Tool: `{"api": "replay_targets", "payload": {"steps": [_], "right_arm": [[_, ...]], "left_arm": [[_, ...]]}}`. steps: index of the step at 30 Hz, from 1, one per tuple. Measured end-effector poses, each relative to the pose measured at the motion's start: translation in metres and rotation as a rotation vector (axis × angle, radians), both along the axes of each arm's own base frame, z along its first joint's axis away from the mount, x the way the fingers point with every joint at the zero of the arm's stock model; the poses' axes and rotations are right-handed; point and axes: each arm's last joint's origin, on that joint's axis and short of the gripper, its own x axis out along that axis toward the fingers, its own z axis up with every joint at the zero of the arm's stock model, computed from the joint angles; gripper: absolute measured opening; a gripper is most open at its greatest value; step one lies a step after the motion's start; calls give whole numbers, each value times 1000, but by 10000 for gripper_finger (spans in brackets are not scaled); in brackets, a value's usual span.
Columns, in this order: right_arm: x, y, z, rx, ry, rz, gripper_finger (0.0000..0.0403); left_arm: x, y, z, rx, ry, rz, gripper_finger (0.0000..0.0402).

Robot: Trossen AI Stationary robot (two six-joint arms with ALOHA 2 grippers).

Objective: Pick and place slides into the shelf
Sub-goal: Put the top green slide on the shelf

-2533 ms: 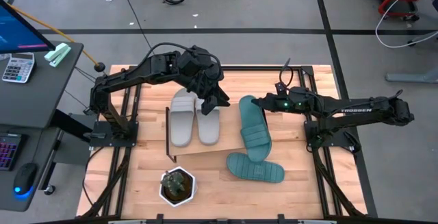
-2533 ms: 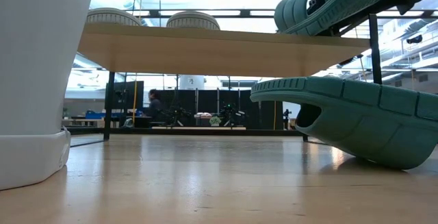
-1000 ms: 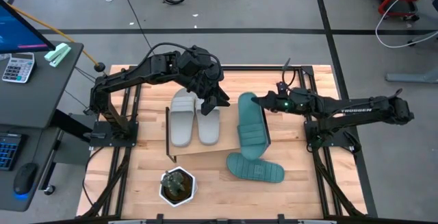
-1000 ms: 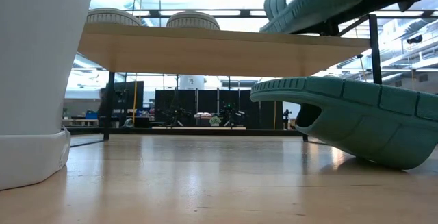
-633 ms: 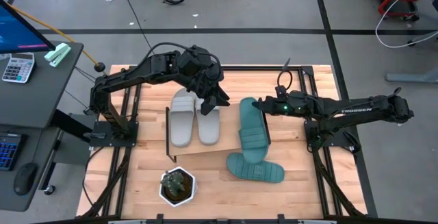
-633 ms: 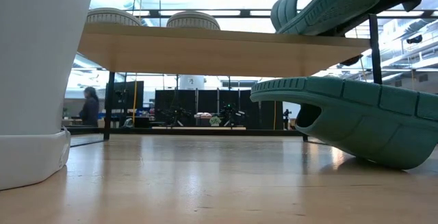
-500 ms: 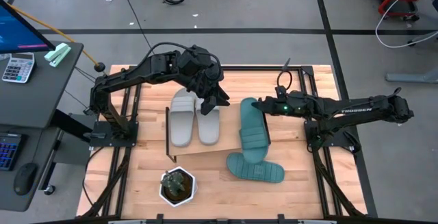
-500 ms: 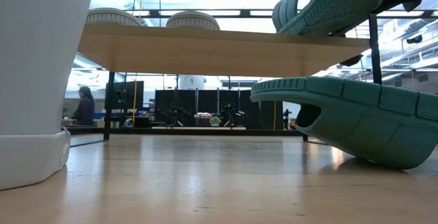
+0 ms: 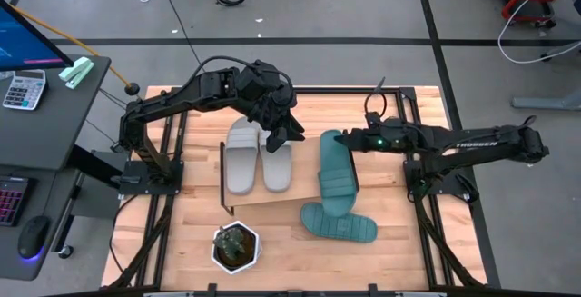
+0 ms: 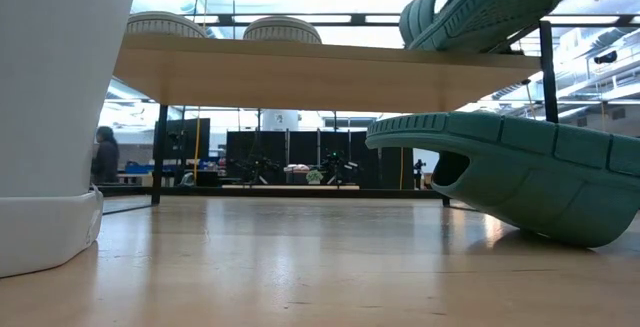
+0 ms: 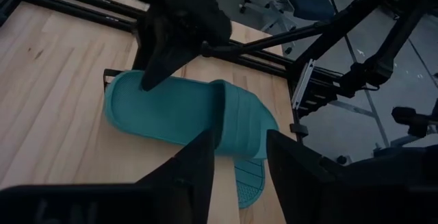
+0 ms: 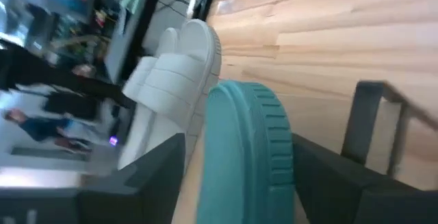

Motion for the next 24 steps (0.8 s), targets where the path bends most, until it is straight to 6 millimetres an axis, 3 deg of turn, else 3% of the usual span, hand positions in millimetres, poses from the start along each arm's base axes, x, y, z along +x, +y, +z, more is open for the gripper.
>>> {"api": "replay_targets", "payload": {"steps": [4,14,18,24], "right_arm": [[-6,0,11,-81,146,21,243],[-8,-2,29,-92,158,57,228],[-8,10,38,-7,147,197,216],[-23,28,44,-37,338,307,168]], "left_arm": [[0,0,0,1,0,0,141],[0,0,0,2,-1,-1,131],[0,0,0,2,2,-1,135],[0,0,-1,2,6,-2,134]]}}
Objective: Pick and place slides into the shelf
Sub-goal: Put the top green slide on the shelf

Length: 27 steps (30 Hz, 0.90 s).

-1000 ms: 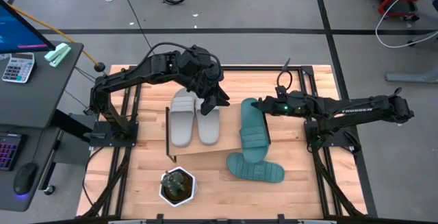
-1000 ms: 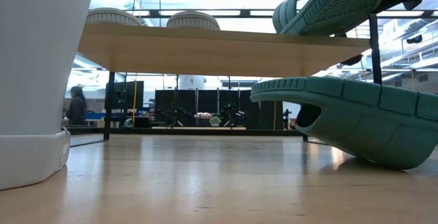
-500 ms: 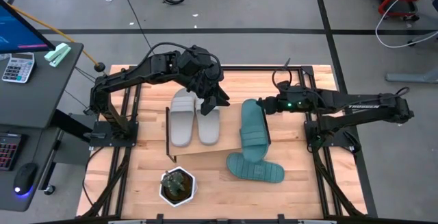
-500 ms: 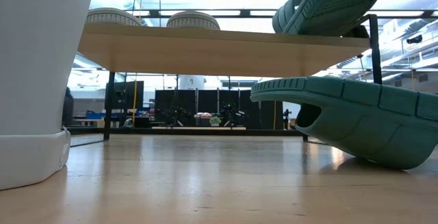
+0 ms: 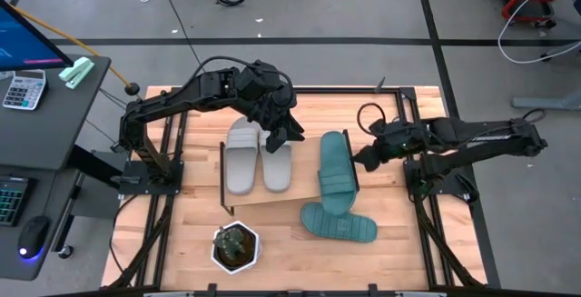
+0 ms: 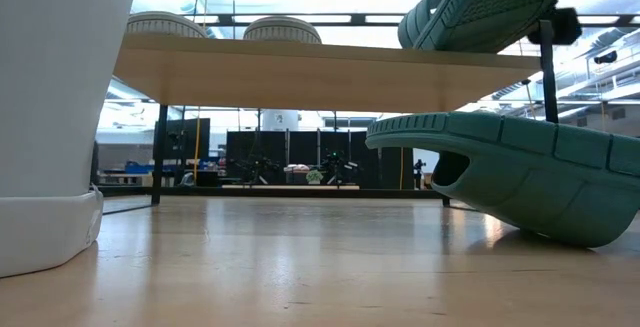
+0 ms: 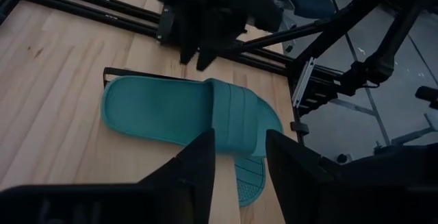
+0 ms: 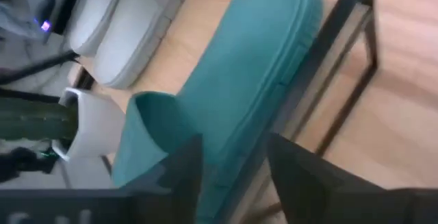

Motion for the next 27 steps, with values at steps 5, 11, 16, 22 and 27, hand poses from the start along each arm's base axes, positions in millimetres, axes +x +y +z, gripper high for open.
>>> {"api": "replay_targets", "payload": {"steps": [5,11,16,22,27], "right_arm": [[-4,5,16,-63,-13,56,88],[-6,18,15,-27,5,119,11],[-6,27,12,-12,23,154,5],[4,34,4,-17,75,166,3],[12,38,-3,-26,116,178,3]], "left_arm": [[0,0,0,12,-2,-8,127],[0,0,0,12,-2,-8,130],[0,0,0,21,-4,-13,134],[0,0,0,22,-5,-14,129],[0,0,0,21,-5,-14,131]]}}
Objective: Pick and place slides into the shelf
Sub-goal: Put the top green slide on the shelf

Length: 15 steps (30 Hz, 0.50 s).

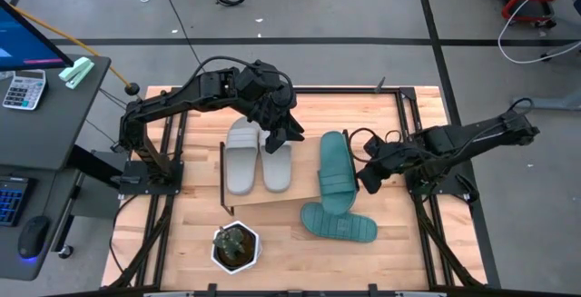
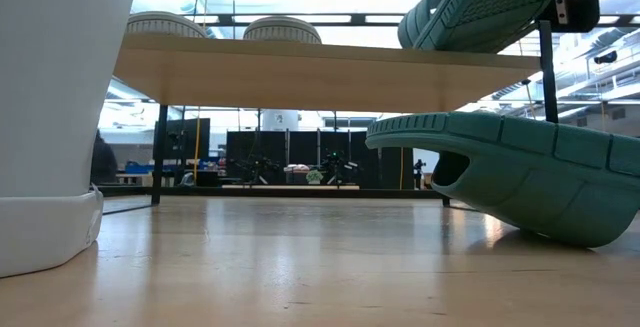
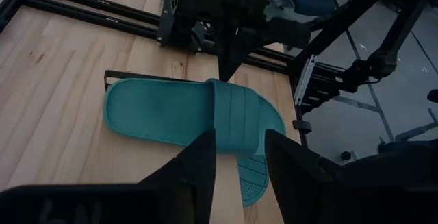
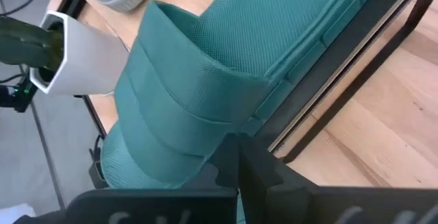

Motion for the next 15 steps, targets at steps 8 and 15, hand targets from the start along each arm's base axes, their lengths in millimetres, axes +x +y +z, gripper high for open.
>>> {"api": "replay_targets", "payload": {"steps": [8,15], "right_arm": [[4,1,0,-8,-24,14,2],[2,0,-2,-12,8,9,1]], "left_arm": [[0,0,0,0,0,0,130],[0,0,0,0,0,0,128]]}}
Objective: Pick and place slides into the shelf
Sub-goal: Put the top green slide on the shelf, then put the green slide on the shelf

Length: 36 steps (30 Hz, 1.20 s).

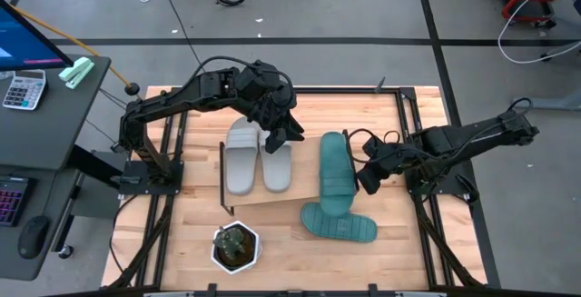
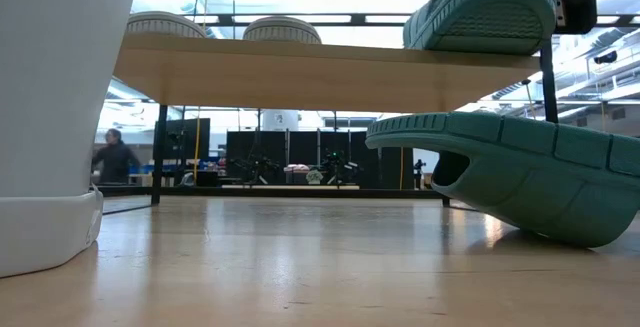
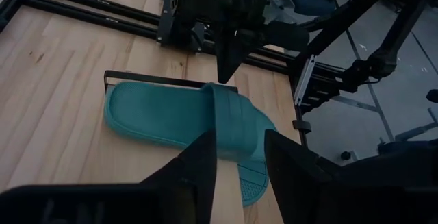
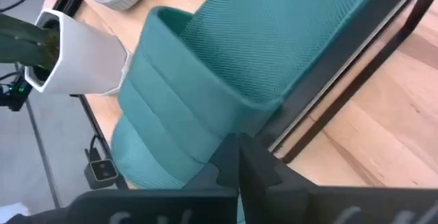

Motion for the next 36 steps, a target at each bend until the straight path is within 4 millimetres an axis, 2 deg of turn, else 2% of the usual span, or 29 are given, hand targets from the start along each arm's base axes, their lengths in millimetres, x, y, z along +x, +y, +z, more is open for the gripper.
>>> {"api": "replay_targets", "payload": {"steps": [7,12,16,21,26,36], "right_arm": [[-8,-1,5,31,-13,26,0],[-37,-5,9,45,49,-14,0],[-56,2,11,61,58,-29,0],[-63,19,10,60,40,-34,0],[-64,43,-6,64,96,-40,0],[-70,87,-27,37,146,-72,11]], "left_arm": [[0,0,-1,-2,9,0,132],[-2,0,-2,-5,30,0,126],[-2,-1,-3,-7,40,-1,122],[-4,-1,-5,-11,68,-1,123],[-6,-4,-9,-17,116,-8,119],[-5,-24,-10,23,122,-95,111]]}}
